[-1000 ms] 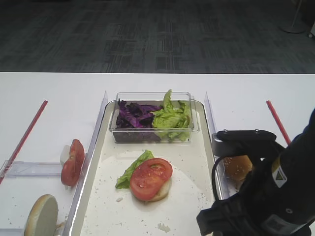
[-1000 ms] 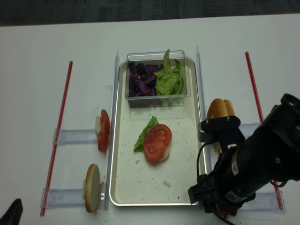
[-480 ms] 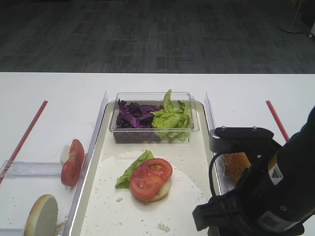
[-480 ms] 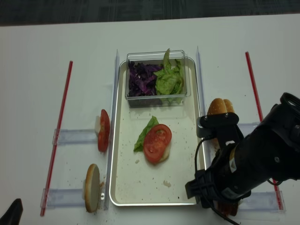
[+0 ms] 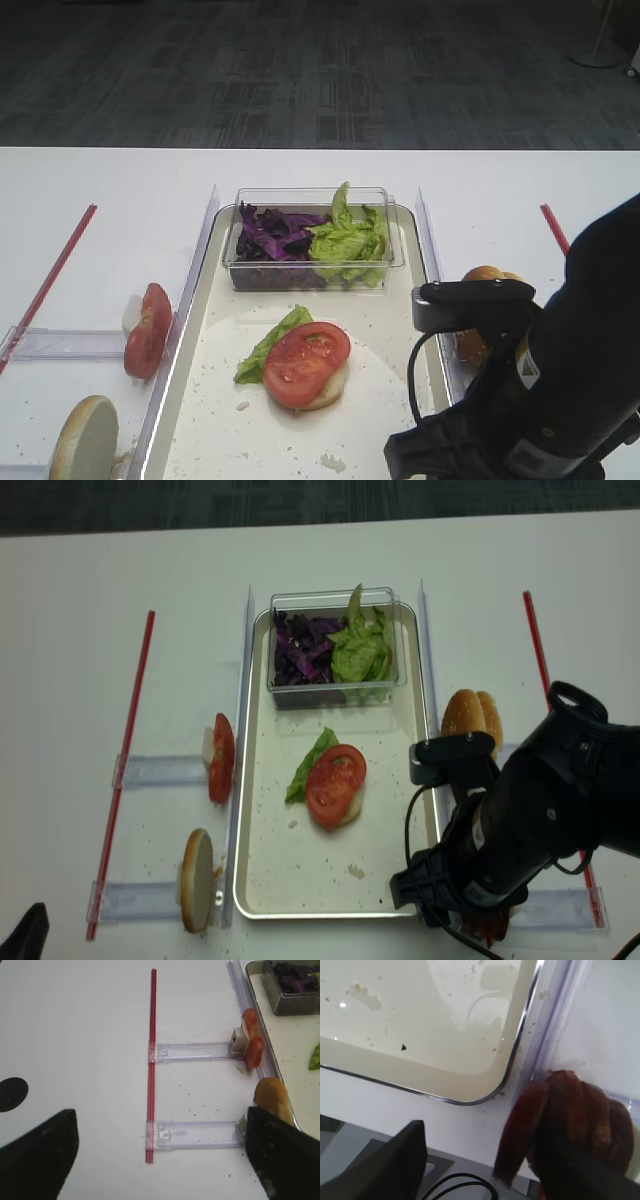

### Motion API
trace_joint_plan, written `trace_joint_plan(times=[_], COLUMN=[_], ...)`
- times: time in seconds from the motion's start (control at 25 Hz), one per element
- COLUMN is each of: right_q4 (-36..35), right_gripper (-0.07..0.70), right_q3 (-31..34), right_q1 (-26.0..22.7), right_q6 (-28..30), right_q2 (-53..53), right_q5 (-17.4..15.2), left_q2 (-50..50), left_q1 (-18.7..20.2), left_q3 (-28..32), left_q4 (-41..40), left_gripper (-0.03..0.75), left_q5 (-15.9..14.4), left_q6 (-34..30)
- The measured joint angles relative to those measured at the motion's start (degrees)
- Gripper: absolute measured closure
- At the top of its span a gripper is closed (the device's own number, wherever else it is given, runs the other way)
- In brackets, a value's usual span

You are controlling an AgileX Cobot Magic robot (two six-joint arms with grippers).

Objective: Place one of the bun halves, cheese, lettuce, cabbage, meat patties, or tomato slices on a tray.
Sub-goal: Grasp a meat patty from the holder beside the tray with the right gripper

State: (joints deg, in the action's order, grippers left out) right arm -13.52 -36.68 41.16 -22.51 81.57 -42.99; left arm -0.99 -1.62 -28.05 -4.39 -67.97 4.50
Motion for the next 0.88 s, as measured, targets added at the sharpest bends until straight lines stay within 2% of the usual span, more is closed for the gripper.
trace_joint_plan(times=[0.24, 0.44, 0.52, 0.88], right_q4=[1.94, 5.2, 6.06, 6.26], right_gripper=[0.234, 0.455, 0.51, 0.514], right_q3=[0.0, 0.0, 0.0, 0.0], right_q1=[0.0, 0.0, 0.0, 0.0], right_q6=[-0.91, -2.71, -3.18, -3.3], right_q2=[0.0, 0.0, 0.0, 0.0], right_q5=[-0.31, -1.65, -1.98, -1.98], left_q2=[0.0, 0.0, 0.0, 0.0], left_q1=[0.0, 0.0, 0.0, 0.0], left_q3=[0.0, 0.0, 0.0, 0.0], left_q4=[0.0, 0.0, 0.0, 0.0], left_gripper=[0.097, 0.097, 0.097, 0.097], left_q5=[0.0, 0.0, 0.0, 0.0], left_q6=[0.0, 0.0, 0.0, 0.0])
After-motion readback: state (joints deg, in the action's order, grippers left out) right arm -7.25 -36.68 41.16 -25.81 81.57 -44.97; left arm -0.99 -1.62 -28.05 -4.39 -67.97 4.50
